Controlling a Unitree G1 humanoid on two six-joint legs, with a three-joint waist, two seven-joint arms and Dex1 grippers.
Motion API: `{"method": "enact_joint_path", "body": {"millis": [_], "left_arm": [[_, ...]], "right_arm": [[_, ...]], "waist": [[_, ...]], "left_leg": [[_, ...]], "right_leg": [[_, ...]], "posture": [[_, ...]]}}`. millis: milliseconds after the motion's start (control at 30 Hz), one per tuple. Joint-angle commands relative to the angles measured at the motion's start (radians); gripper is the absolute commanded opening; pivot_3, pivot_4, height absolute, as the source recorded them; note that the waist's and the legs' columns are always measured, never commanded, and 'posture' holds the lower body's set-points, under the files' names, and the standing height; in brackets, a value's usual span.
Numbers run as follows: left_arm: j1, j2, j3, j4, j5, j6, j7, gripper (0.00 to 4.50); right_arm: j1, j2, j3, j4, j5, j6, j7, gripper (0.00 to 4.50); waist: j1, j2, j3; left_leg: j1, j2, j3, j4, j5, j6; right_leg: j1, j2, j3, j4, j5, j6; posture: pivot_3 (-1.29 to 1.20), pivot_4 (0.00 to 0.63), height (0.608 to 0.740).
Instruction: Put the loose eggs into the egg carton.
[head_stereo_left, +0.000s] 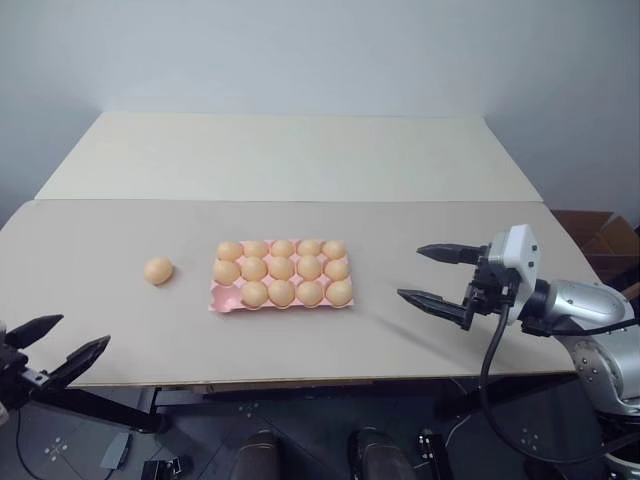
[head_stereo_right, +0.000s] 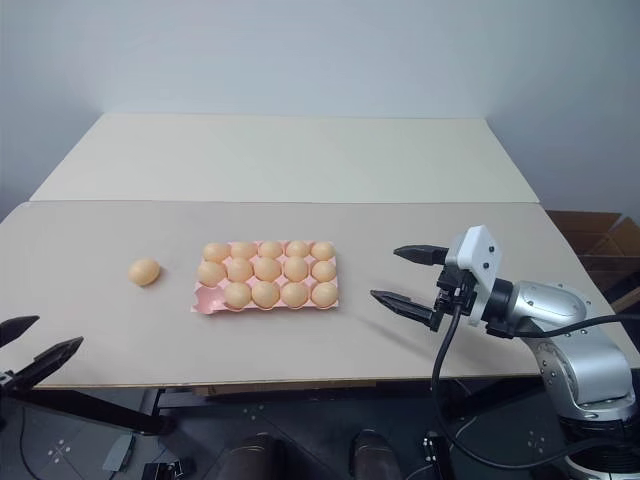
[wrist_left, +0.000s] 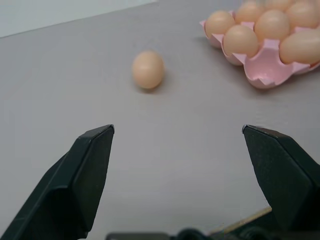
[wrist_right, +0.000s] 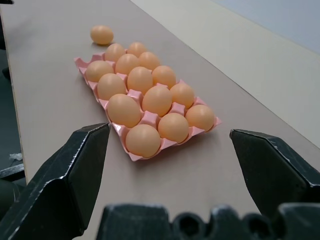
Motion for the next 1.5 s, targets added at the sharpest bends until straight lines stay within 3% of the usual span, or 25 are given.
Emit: {"method": "enact_joint_path", "body": {"millis": [33, 267, 500, 633, 800, 1100, 1400, 1500], "left_arm": [[-0.099, 0.039, -0.085, 0.029, 0.025, 0.048, 0.098, 4.47], [-0.493, 0.045, -0.390, 0.271, 0.163, 0.085, 0.288, 4.47], [-0.698, 0.046, -0.587, 0.486, 0.258, 0.111, 0.307, 4.47], [-0.755, 0.019, -0.623, 0.542, 0.285, 0.125, 0.347, 3.56], [-0.752, 0.015, -0.611, 0.501, 0.287, 0.108, 0.357, 1.89], [-0.592, 0.043, -0.610, 0.081, 0.123, 0.114, 0.157, 1.89], [-0.575, 0.069, -0.725, 0.051, 0.137, 0.209, 0.149, 1.89], [-0.567, 0.075, -0.728, 0.032, 0.113, 0.217, 0.121, 2.72]], "right_arm": [[-0.022, -0.006, -0.028, -0.026, 0.006, -0.022, -0.008, 4.50], [-0.026, 0.007, -0.017, -0.048, 0.003, -0.023, -0.028, 4.50], [-0.009, 0.006, -0.032, -0.087, 0.018, -0.012, -0.048, 4.50], [-0.002, 0.014, -0.043, -0.098, 0.020, -0.006, -0.074, 4.50], [0.017, 0.015, -0.053, -0.114, 0.027, -0.003, -0.092, 4.50], [0.038, 0.021, -0.051, -0.129, 0.021, -0.010, -0.104, 4.50], [0.051, 0.032, -0.044, -0.147, 0.016, -0.010, -0.131, 4.50], [0.056, 0.034, -0.045, -0.152, 0.017, -0.009, -0.139, 4.50]], "waist": [[0.000, 0.000, 0.000], [0.000, -0.001, -0.001], [-0.014, -0.001, -0.001], [-0.013, -0.001, -0.001], [-0.013, -0.001, -0.001], [-0.012, -0.001, -0.001], [-0.012, -0.001, 0.000], [-0.011, -0.001, 0.000]], "left_leg": [[0.000, 0.000, 0.000, 0.000, 0.000, 0.000], [0.000, -0.001, -0.001, 0.000, 0.001, 0.000], [-0.002, -0.001, -0.001, 0.000, 0.000, 0.001], [-0.002, -0.001, -0.001, 0.000, 0.000, 0.001], [-0.001, -0.001, -0.001, 0.000, 0.000, 0.001], [-0.002, -0.001, -0.001, 0.000, 0.000, 0.001], [0.000, -0.001, -0.001, 0.000, 0.001, 0.000], [0.000, -0.001, -0.001, 0.000, 0.001, 0.000]], "right_leg": [[0.000, 0.000, 0.000, 0.000, 0.001, 0.001], [0.001, 0.001, 0.000, 0.000, 0.005, 0.006], [0.000, 0.001, 0.000, -0.001, 0.005, 0.007], [0.000, 0.001, -0.001, 0.000, 0.005, 0.007], [0.000, 0.000, 0.000, 0.000, 0.005, 0.007], [0.000, -0.001, 0.000, -0.001, 0.005, 0.007], [0.001, 0.001, 0.001, 0.001, 0.005, 0.007], [0.001, 0.001, 0.001, 0.001, 0.005, 0.007]], "posture": [[0.00, 0.150, 0.740], [0.00, 0.150, 0.740], [0.00, 0.150, 0.740], [0.00, 0.150, 0.740], [0.00, 0.150, 0.740], [0.00, 0.150, 0.740], [0.00, 0.150, 0.740], [0.00, 0.150, 0.740]]}}
